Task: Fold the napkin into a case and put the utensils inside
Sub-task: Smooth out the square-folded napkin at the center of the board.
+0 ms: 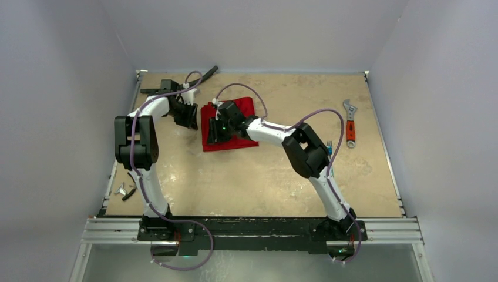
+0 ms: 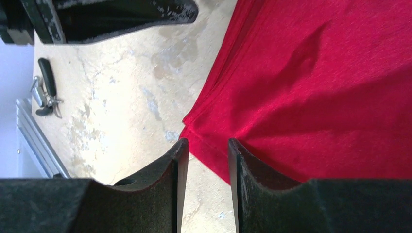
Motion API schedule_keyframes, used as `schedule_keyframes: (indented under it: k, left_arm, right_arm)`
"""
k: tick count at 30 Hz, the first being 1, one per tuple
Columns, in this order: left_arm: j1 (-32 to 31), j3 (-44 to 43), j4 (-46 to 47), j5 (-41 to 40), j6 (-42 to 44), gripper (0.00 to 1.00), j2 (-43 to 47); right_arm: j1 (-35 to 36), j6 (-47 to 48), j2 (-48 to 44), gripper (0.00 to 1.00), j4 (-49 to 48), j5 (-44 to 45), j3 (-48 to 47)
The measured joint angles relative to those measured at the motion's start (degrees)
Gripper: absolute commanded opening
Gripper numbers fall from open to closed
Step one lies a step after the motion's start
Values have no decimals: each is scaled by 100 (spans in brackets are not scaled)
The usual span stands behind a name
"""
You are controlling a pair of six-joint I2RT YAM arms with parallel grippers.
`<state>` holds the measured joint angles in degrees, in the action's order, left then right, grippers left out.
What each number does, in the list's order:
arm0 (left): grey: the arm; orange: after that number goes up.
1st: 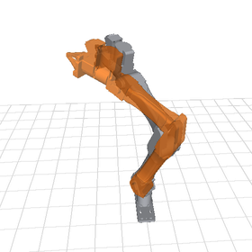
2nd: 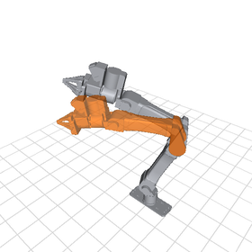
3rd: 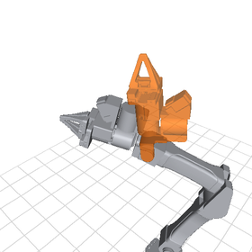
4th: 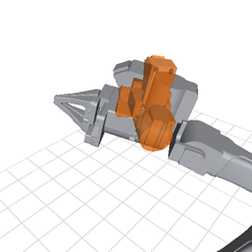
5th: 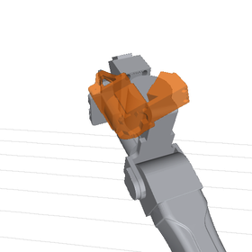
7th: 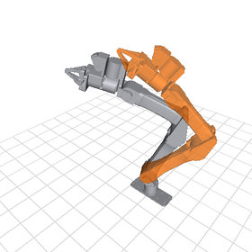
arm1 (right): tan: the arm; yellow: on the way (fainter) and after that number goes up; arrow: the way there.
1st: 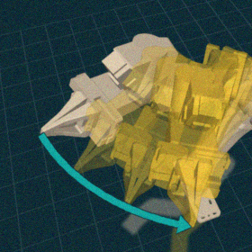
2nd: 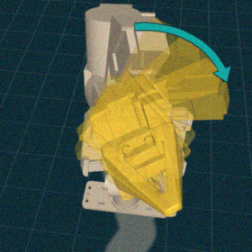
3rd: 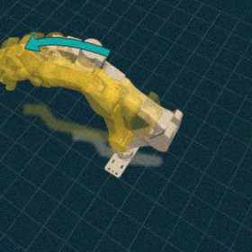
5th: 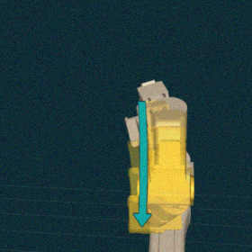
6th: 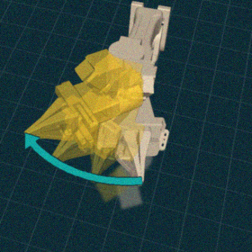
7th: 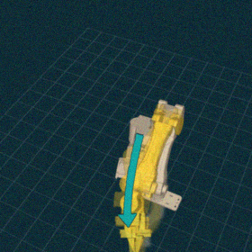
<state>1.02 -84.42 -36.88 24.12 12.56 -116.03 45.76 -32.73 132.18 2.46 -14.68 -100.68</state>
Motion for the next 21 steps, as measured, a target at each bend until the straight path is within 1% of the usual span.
schedule_keyframes:
  k: [6, 11, 13, 17, 21]
  left_arm:
    - [0, 0, -68, 15, 0, 30, 0]
    - [0, -76, -192, 17, 0, 30, 7]
    - [0, -153, -251, 22, 0, 30, 33]
    - [-22, -258, -306, 87, -22, 30, 199]
    - [-232, -214, -243, 118, -151, 30, 437]
  right_arm:
    - [35, -160, 0, 42, -24, -452, 66]
    - [-192, -295, 0, 43, -26, -1058, 63]
    - [-378, -345, -2, 43, -35, -1316, 52]
    - [-979, -330, -4, 41, 166, -1421, -229]
    - [-1602, -181, -2, 32, 498, -1123, -984]
